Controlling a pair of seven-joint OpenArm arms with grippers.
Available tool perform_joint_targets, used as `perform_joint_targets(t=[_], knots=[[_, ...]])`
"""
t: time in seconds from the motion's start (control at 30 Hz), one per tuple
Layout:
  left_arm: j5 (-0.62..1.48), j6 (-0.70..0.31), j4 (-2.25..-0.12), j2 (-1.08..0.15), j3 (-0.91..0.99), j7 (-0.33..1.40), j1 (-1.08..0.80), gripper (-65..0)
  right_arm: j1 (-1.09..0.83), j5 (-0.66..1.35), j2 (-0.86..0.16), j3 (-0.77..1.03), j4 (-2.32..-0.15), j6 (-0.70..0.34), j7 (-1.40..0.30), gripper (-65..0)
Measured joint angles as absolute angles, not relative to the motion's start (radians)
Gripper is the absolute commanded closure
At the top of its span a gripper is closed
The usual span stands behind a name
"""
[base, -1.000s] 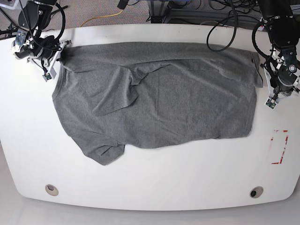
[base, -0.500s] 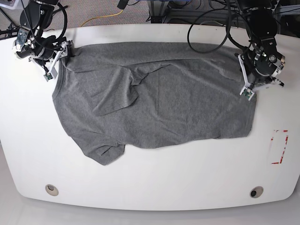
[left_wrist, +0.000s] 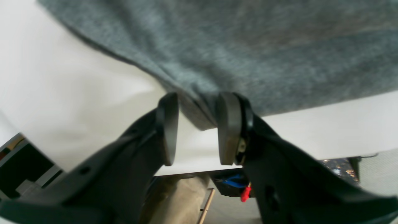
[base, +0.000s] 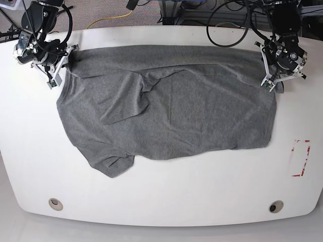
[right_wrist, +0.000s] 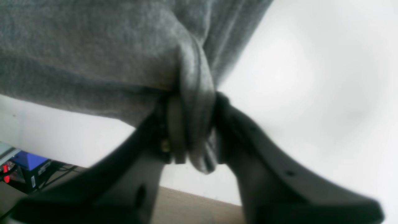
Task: Fold the T-shirt properly
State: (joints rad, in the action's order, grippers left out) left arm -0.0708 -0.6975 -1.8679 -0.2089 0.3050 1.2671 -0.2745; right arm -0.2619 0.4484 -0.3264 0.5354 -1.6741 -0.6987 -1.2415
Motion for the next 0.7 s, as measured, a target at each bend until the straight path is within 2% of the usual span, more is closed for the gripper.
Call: perform_joint_targets(t=[0.07, 0.53, 0.7], knots=[[-0.067, -0.698, -1.868, -0.221, 0.303, 1.266, -0.278, -19.6, -0.262, 0.449, -0.327, 0.535, -1.674, -0.699, -1.242, -3.0], [-0.068, -0.698, -1.866, -0.373, 0.302, 1.264, -0.277, -19.6, -0.263, 0.449, -0.336, 0.535, -1.674, -0.699, -1.242, -4.0], [-0.063, -0.698, -1.849, -0.44, 0.302, 1.202, -0.27, -19.6, -0.262, 0.449, -0.336, 0.535, -1.674, -0.699, -1.242, -4.1]])
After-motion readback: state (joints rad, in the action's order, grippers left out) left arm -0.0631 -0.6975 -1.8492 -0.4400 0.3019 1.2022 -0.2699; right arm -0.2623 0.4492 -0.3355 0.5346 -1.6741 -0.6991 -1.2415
